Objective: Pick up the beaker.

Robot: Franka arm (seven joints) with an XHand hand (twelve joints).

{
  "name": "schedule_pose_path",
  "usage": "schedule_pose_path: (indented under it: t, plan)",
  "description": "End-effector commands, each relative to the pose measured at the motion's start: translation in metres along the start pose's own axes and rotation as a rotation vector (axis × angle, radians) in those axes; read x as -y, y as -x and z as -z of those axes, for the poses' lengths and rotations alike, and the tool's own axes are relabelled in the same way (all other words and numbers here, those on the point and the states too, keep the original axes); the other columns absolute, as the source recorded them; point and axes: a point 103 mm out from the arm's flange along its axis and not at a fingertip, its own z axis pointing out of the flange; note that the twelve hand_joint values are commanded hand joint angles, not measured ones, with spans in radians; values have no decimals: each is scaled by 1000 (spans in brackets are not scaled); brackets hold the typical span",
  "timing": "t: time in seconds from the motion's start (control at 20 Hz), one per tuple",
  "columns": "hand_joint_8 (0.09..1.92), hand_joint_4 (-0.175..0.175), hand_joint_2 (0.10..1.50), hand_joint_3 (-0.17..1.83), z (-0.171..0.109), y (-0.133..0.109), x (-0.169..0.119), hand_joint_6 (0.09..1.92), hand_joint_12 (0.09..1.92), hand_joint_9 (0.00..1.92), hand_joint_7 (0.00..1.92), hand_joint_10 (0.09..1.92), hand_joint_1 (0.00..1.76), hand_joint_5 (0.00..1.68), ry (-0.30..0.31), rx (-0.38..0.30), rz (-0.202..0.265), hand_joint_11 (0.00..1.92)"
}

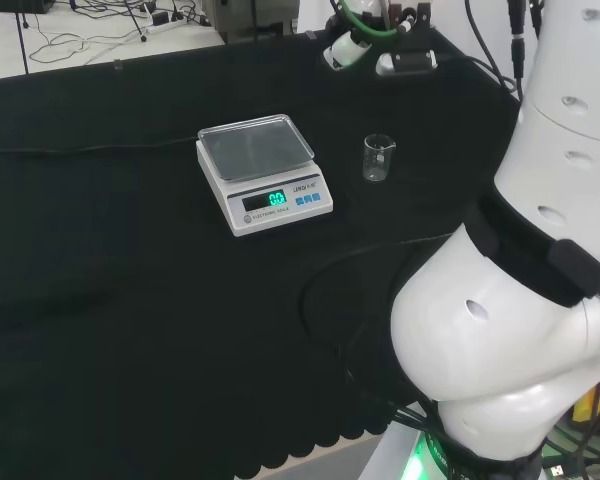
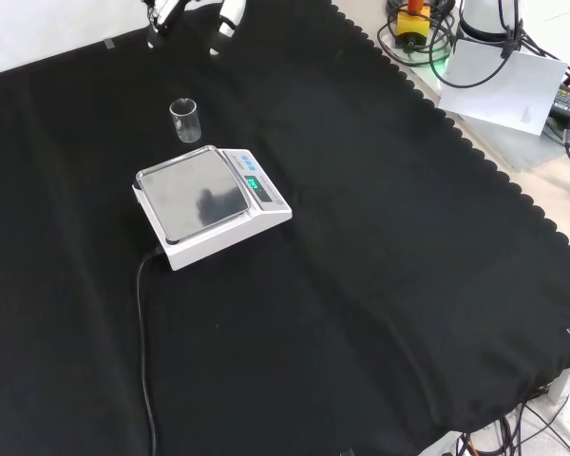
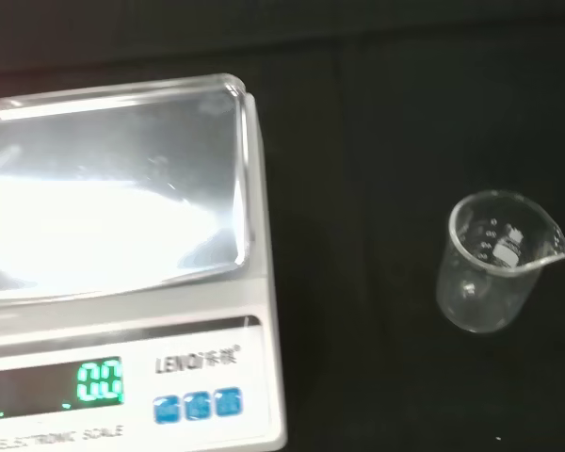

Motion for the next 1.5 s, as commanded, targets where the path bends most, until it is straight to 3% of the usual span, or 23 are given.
schedule_pose_path:
  t: [0.05, 0.65, 1.5]
  plan:
    - [627, 17, 919, 256, -39, 52, -33, 87, 1425, 461, 394, 742, 589, 452, -45, -34, -30, 0]
    - [631, 14, 915, 265, -69, 70, -46, 87, 1416, 453, 389, 749, 593, 456, -91, -87, -41, 0]
    - [637, 10, 909, 276, -115, 79, -66, 87, 1411, 446, 383, 758, 603, 458, -160, -121, -43, 0]
